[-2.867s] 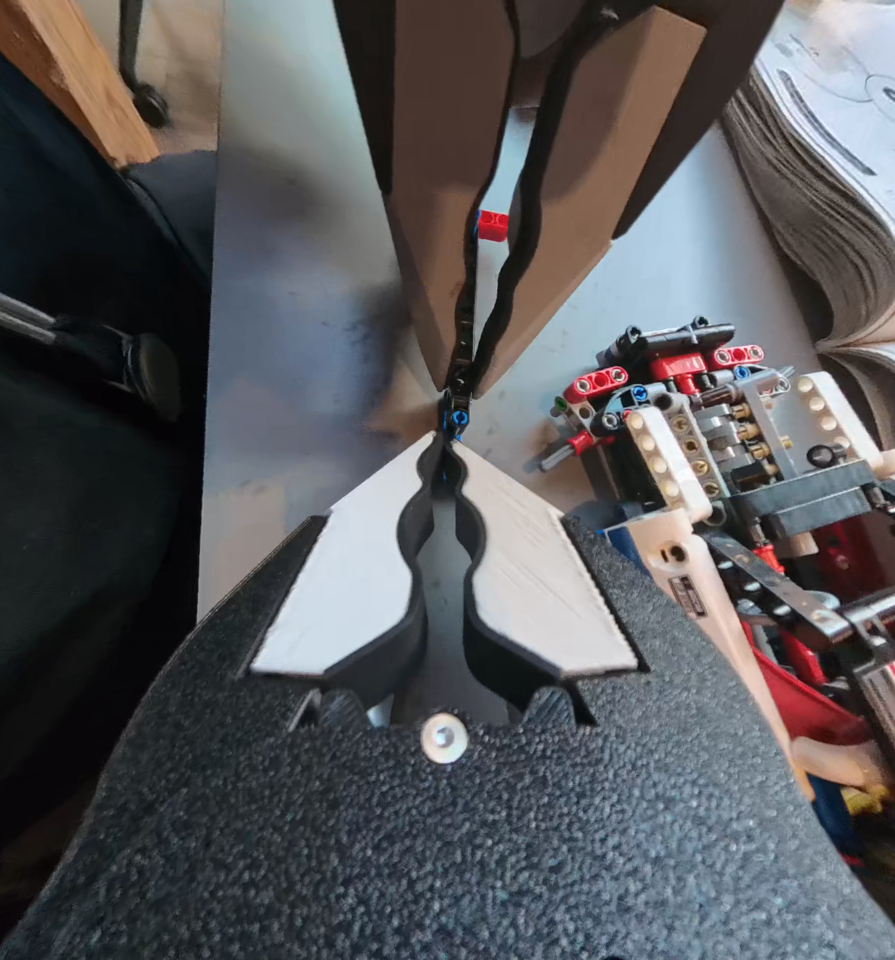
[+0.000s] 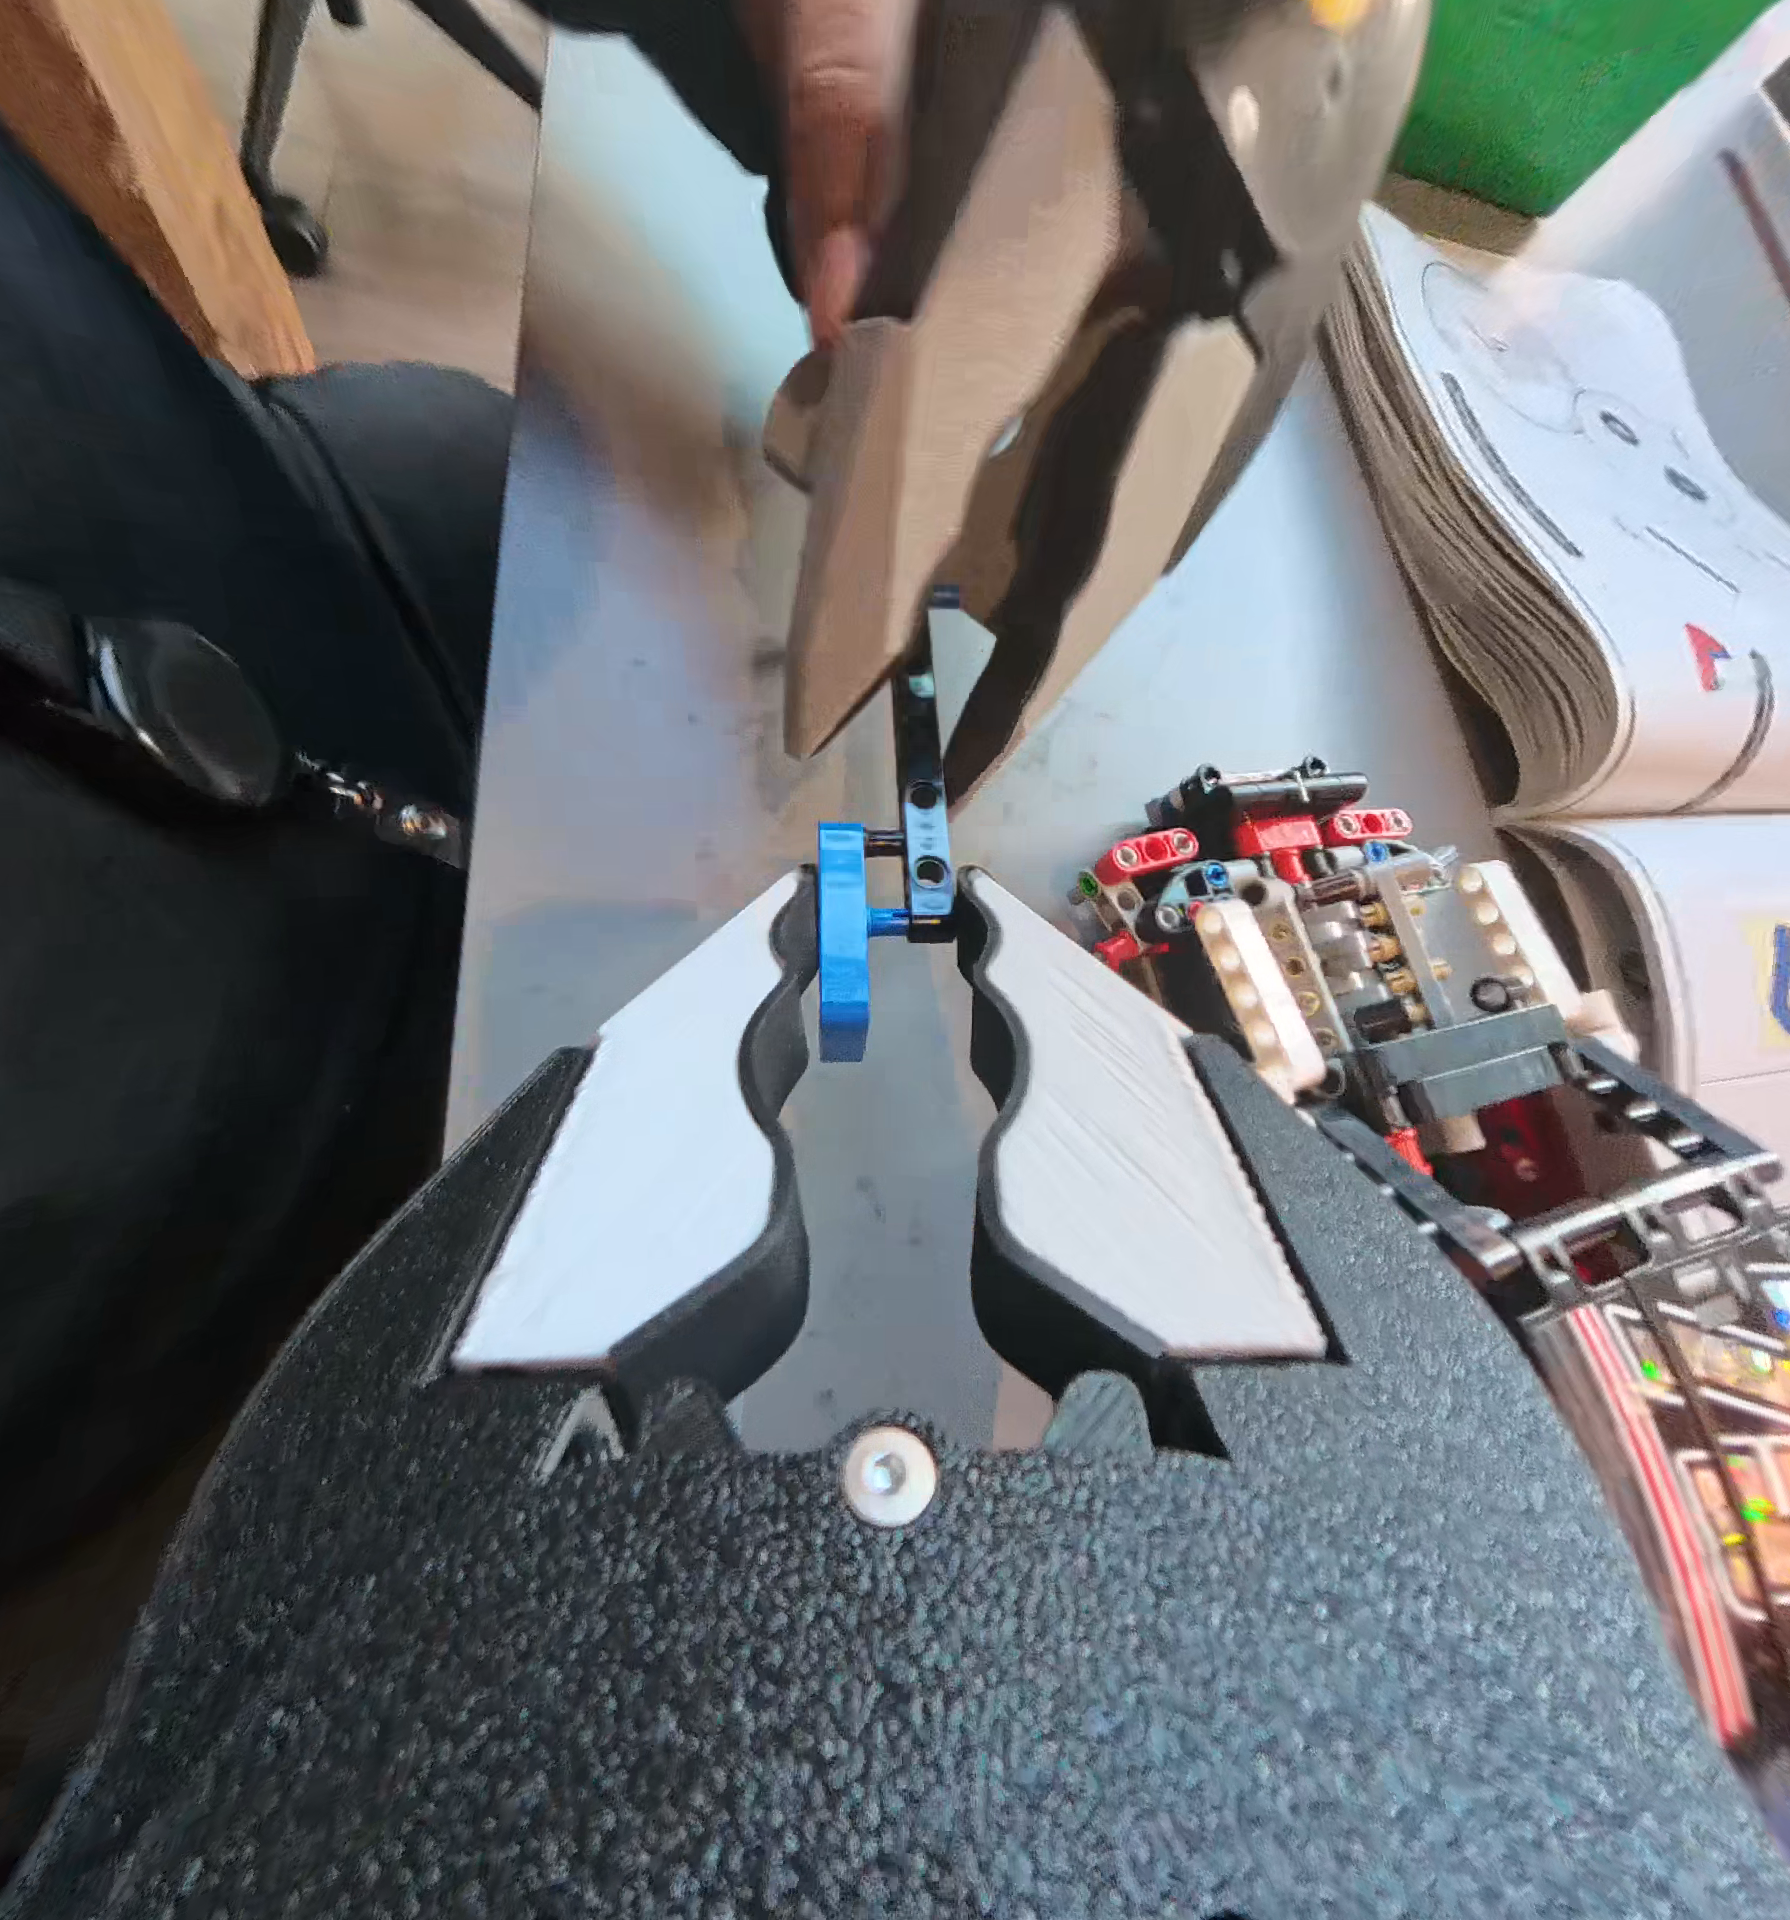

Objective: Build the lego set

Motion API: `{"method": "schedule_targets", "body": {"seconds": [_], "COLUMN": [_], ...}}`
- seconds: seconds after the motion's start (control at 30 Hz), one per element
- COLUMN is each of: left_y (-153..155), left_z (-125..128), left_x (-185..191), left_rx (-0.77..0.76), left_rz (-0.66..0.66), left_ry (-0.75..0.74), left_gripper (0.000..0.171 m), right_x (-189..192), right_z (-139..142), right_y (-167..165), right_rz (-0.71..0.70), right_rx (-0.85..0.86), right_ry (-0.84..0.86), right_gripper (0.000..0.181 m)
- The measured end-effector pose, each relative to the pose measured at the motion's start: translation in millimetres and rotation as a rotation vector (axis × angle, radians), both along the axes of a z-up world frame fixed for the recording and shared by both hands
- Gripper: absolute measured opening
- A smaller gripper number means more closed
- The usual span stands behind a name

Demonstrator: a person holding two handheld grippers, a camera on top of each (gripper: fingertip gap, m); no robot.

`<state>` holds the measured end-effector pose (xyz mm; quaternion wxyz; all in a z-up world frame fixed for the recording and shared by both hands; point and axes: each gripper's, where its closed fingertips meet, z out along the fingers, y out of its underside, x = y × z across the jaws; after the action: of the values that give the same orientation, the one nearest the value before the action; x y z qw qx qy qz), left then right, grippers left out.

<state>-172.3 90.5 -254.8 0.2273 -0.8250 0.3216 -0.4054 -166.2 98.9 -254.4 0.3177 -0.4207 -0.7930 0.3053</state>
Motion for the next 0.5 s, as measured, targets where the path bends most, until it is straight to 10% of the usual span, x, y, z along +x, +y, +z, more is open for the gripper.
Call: {"method": "schedule_targets", "body": {"seconds": [0.17, 0.5], "left_y": [4, 13], "left_z": [-1, -12], "left_x": [6, 7], "left_rx": [0.356, 0.347], "left_rz": [-0.035, -0.031], "left_ry": [0.254, 0.314], "left_gripper": [0.030, 0.023], "right_x": [-2, -6], "right_z": [-3, -18], "right_y": [1, 6], "right_rz": [-0.014, -0.027], "right_rx": [-0.093, -0.066], "right_ry": [-0.011, -0.034], "right_gripper": [0.026, 0.025]}}
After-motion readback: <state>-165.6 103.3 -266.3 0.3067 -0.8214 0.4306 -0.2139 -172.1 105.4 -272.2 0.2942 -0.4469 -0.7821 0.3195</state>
